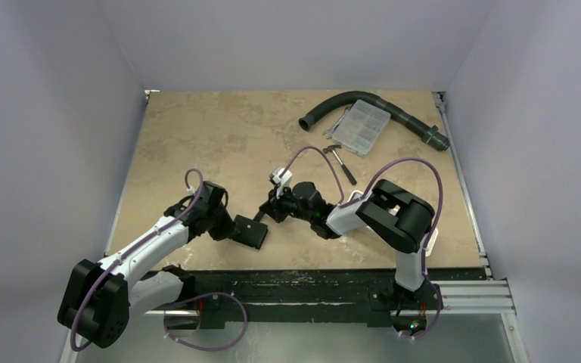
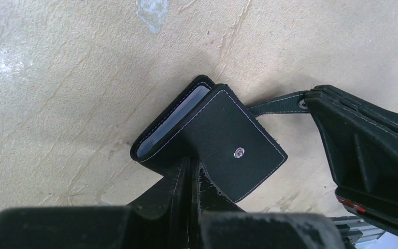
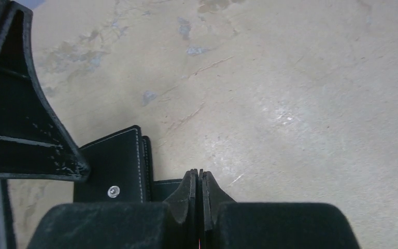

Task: Put the credit cards into the card holder
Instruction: Open the card holder at the center of the board.

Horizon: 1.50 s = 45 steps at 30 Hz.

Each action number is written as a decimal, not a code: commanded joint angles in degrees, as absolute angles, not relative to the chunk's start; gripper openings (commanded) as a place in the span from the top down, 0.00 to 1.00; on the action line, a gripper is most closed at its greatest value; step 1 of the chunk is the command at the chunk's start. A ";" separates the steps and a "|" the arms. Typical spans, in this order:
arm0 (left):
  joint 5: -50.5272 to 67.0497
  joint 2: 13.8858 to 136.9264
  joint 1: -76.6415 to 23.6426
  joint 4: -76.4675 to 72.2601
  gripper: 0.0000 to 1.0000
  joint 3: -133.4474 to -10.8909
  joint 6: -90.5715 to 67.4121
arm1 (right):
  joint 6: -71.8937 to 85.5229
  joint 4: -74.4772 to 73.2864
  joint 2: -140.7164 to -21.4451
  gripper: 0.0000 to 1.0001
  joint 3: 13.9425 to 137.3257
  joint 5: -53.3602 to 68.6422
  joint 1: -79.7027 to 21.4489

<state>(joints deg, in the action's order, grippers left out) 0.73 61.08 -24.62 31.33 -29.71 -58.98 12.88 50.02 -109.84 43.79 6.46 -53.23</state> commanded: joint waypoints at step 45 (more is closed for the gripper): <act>3.85 77.79 -21.04 26.76 0.30 -48.82 -26.92 | 39.86 31.78 -82.12 1.00 39.58 6.15 -46.55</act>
